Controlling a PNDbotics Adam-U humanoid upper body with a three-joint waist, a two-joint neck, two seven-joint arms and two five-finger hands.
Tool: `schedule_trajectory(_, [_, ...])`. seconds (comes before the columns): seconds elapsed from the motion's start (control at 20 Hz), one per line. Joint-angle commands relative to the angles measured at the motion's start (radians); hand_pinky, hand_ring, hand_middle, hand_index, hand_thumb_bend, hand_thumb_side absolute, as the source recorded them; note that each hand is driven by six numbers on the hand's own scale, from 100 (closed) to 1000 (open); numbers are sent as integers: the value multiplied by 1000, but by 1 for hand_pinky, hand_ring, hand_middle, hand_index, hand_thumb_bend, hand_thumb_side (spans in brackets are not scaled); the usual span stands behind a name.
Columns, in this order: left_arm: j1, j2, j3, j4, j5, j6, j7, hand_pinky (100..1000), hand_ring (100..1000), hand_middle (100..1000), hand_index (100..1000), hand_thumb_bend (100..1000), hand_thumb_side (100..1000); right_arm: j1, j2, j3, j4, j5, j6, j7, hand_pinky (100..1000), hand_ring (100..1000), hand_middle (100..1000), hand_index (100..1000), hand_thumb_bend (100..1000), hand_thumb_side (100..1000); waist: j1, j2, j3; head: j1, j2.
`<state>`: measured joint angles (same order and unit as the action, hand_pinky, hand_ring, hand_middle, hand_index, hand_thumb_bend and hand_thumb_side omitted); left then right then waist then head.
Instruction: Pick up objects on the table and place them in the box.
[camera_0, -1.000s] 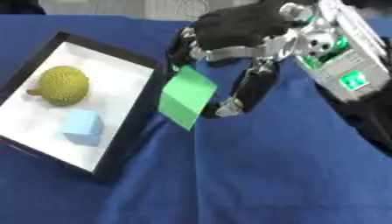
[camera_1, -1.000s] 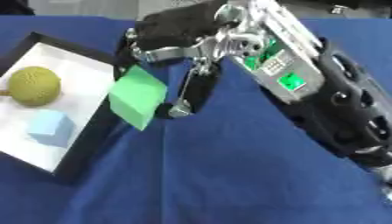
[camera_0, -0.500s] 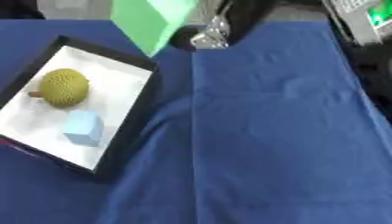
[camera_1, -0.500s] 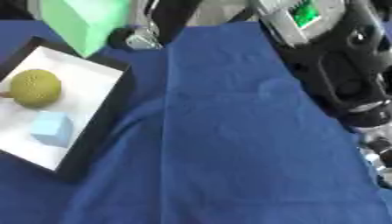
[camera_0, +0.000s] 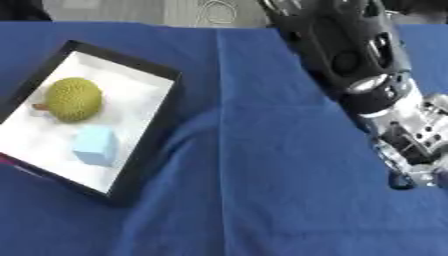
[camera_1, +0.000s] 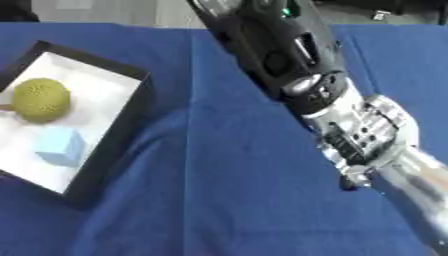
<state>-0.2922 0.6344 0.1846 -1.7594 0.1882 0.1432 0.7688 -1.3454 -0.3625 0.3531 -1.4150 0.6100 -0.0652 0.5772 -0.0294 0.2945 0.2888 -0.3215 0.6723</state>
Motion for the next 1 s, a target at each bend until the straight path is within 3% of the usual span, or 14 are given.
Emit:
schedule_trajectory(0.05, [-21,30,16,-19,-2,-2,19,723,807,856,846,481,602,-32,50,-18,105,83,-19,-25,823,683,496,491,259,100,-9,-17,12,-24,-17])
schedule_trajectory(0.1, [-26,29,19,-19,-2,-2,29,724,808,857,846,486,598,-29,66,-16,141,112,-30,-28,823,684,498,492,264,100,-10,-16,18,-31,-18])
schedule_trajectory(0.15, [-30,29,20,-19,-6,0,36,724,809,857,846,486,598,-25,80,-15,171,140,-42,-31,822,684,495,493,529,100,-11,-15,23,-35,-20])
schedule_trajectory(0.2, [-34,28,21,-21,-10,1,41,724,807,857,846,492,592,-17,94,-14,201,157,-50,-33,822,685,503,496,273,100,-12,-13,29,-39,-22])
schedule_trajectory(0.6, [-57,20,9,-40,-8,-9,15,719,794,853,844,489,594,76,177,8,356,318,-135,-78,827,695,515,512,256,100,-14,2,61,-52,-37])
schedule_trajectory(0.95, [-72,12,1,-45,-7,-9,-1,721,795,853,844,490,594,132,213,16,449,436,-197,-109,830,729,557,562,303,100,-16,12,70,-59,-42])
schedule_trajectory(1.0, [-71,13,1,-44,-7,-8,-1,721,795,853,844,490,594,133,214,12,456,445,-204,-114,836,752,589,605,363,100,-16,13,70,-60,-41])
